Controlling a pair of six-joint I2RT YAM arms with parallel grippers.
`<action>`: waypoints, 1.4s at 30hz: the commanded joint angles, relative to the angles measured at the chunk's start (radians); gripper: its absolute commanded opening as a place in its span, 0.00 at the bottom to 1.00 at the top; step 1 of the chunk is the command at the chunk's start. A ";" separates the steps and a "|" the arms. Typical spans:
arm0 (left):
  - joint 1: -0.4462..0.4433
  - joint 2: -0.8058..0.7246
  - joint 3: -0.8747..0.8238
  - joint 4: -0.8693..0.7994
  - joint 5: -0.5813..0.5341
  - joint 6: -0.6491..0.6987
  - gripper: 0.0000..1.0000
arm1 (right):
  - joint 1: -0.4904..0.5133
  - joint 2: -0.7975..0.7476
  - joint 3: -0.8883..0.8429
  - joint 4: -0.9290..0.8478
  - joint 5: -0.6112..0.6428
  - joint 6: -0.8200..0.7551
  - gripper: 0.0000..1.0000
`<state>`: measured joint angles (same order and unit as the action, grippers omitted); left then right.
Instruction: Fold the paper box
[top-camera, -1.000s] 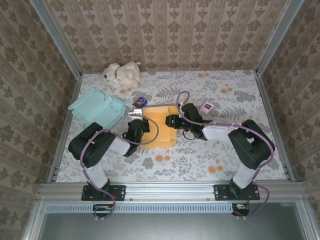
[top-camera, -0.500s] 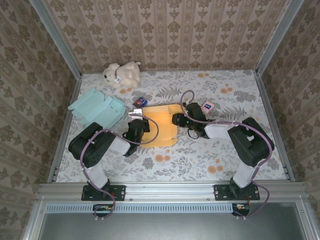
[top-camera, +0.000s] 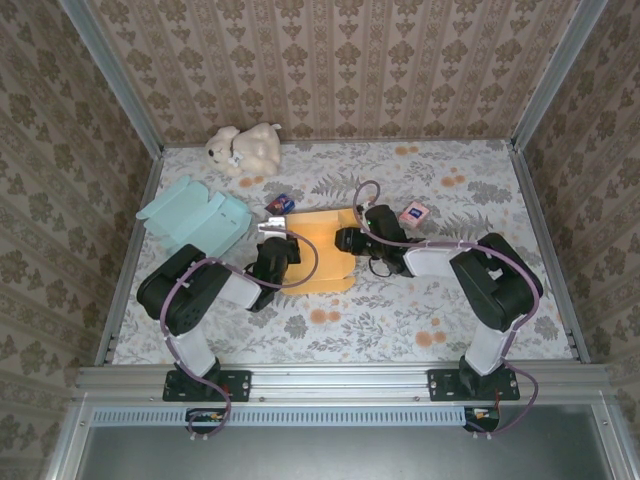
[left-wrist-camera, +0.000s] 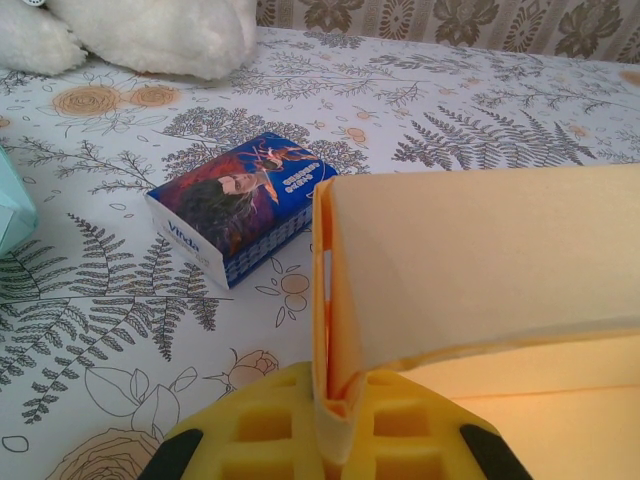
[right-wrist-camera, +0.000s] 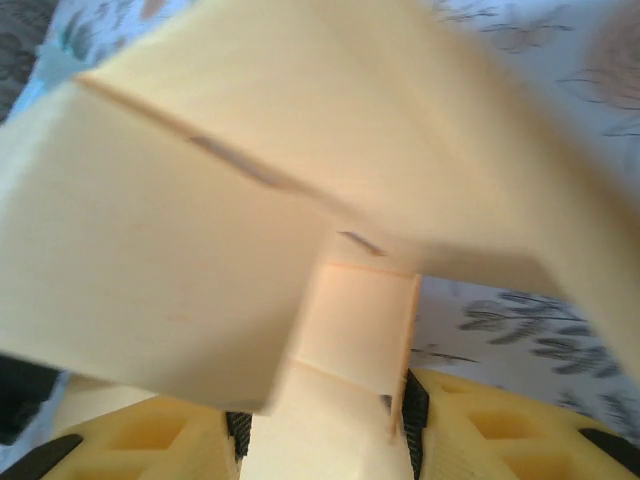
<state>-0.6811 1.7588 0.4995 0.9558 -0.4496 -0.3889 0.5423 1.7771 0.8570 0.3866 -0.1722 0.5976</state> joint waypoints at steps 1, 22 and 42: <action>-0.014 0.022 0.015 -0.054 0.038 -0.026 0.00 | 0.022 0.015 0.036 0.048 -0.053 0.004 0.46; -0.011 0.031 -0.004 -0.009 0.056 -0.039 0.00 | 0.051 0.086 0.042 0.056 0.023 0.011 0.45; 0.070 -0.049 -0.052 -0.018 0.102 -0.005 0.00 | 0.052 -0.364 0.046 -0.448 0.123 -0.258 0.46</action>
<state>-0.6304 1.7405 0.4740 0.9718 -0.3798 -0.4107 0.5900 1.5093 0.8890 0.0395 -0.1280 0.4324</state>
